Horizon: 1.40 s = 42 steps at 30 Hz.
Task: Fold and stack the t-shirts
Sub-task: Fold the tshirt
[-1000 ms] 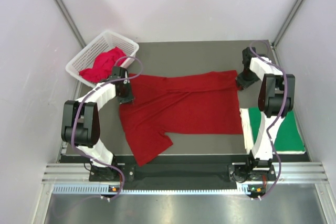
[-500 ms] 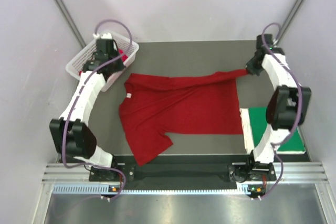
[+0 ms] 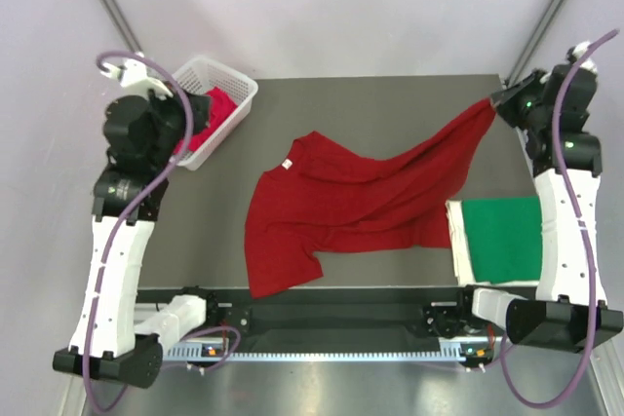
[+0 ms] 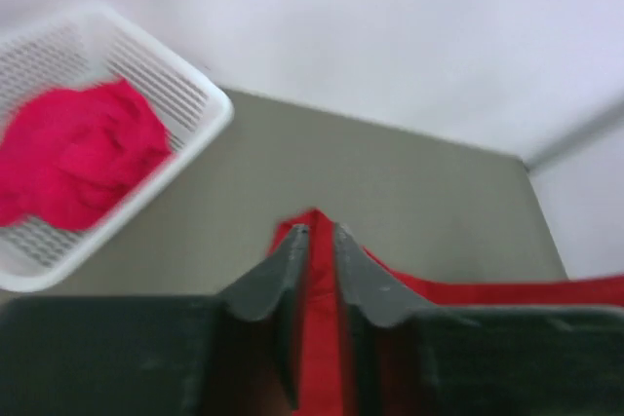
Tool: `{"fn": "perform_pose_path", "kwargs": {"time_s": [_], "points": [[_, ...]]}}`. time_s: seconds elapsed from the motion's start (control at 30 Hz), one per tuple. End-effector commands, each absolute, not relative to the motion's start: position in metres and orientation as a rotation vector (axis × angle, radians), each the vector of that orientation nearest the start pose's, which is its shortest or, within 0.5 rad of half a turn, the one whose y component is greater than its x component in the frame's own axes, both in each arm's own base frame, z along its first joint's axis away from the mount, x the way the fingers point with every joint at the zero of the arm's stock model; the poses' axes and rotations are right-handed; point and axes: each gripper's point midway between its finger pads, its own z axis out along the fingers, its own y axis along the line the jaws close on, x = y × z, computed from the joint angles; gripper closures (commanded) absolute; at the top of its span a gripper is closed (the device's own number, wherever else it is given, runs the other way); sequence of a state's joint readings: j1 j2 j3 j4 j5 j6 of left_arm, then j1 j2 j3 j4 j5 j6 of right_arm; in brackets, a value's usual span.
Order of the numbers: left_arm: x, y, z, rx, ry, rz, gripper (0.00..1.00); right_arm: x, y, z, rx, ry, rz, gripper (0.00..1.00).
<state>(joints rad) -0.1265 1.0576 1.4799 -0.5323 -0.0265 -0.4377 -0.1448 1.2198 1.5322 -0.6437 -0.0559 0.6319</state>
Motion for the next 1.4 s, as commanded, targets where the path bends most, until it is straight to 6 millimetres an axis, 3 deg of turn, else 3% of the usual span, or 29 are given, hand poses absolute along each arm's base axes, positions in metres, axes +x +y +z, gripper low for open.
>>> {"fn": "perform_pose_path", "kwargs": {"time_s": [0.0,0.03,0.07,0.17,0.2,0.27,0.3,0.37,0.4,0.43,0.47,0.5,0.57,0.63,0.83,0.93,1.03,1.07,1.1,1.17,1.2,1.23,1.37], "points": [[0.343,-0.110,0.338,-0.156,1.910,-0.624,0.76,0.364,-0.010,0.295,0.762,1.991,0.421,1.00],[0.343,-0.119,0.323,-0.125,1.934,-0.655,0.73,0.357,-0.012,0.285,0.778,2.000,0.412,1.00],[0.340,-0.135,0.296,-0.079,1.990,-0.679,0.71,0.350,-0.014,0.258,0.809,2.049,0.386,1.00],[0.358,-0.157,0.258,0.025,2.067,-0.618,0.66,0.334,-0.023,0.221,0.877,2.100,0.315,1.00],[0.368,-0.169,0.232,0.061,2.136,-0.605,0.65,0.331,-0.024,0.215,0.875,2.110,0.306,1.00],[0.389,-0.183,0.228,0.142,2.120,-0.623,0.64,0.324,-0.030,0.198,0.900,2.134,0.246,1.00],[0.399,-0.197,0.204,0.196,2.170,-0.666,0.63,0.324,-0.031,0.194,0.899,2.138,0.242,1.00],[0.420,-0.211,0.201,0.317,2.137,-0.674,0.60,0.325,-0.027,0.181,0.885,2.162,0.263,1.00],[0.425,-0.223,0.176,0.379,2.178,-0.725,0.59,0.326,-0.026,0.178,0.881,2.171,0.270,1.00],[0.434,-0.229,0.176,0.435,2.152,-0.737,0.57,0.327,-0.025,0.172,0.872,2.190,0.269,1.00],[0.437,-0.235,0.168,0.472,2.154,-0.764,0.57,0.327,-0.025,0.169,0.871,2.200,0.269,1.00],[0.439,-0.243,0.148,0.513,2.186,-0.805,0.56,0.327,-0.024,0.165,0.869,2.214,0.270,1.00],[0.439,-0.253,0.140,0.604,2.166,-0.832,0.57,0.329,-0.020,0.159,0.851,2.234,0.292,1.00],[0.438,-0.251,0.121,0.638,2.196,-0.790,0.57,0.331,-0.019,0.155,0.841,2.250,0.297,1.00],[0.418,-0.244,0.090,0.765,2.227,-0.791,0.54,0.340,-0.015,0.147,0.822,2.270,0.337,1.00],[0.414,-0.240,0.089,0.785,2.244,-0.766,0.54,0.344,-0.012,0.146,0.814,2.280,0.365,1.00],[0.423,-0.224,0.095,0.730,2.239,-0.627,0.57,0.347,-0.010,0.147,0.805,2.276,0.378,1.00],[0.417,-0.227,0.108,0.786,2.190,-0.656,0.58,0.348,-0.010,0.148,0.800,2.273,0.381,1.00],[0.404,-0.222,0.095,0.949,2.136,-0.622,0.57,0.348,-0.010,0.148,0.802,2.271,0.384,1.00],[0.394,-0.223,0.106,1.110,1.970,-0.586,0.55,0.348,-0.008,0.146,0.801,2.273,0.395,1.00],[0.389,-0.212,0.089,1.140,1.967,-0.515,0.55,0.349,-0.008,0.145,0.803,2.273,0.400,1.00],[0.398,-0.209,0.094,1.122,1.934,-0.467,0.54,0.349,-0.006,0.144,0.797,2.274,0.410,1.00],[0.384,-0.213,0.081,1.279,1.897,-0.536,0.55,0.350,-0.005,0.139,0.800,2.287,0.416,1.00]]}}
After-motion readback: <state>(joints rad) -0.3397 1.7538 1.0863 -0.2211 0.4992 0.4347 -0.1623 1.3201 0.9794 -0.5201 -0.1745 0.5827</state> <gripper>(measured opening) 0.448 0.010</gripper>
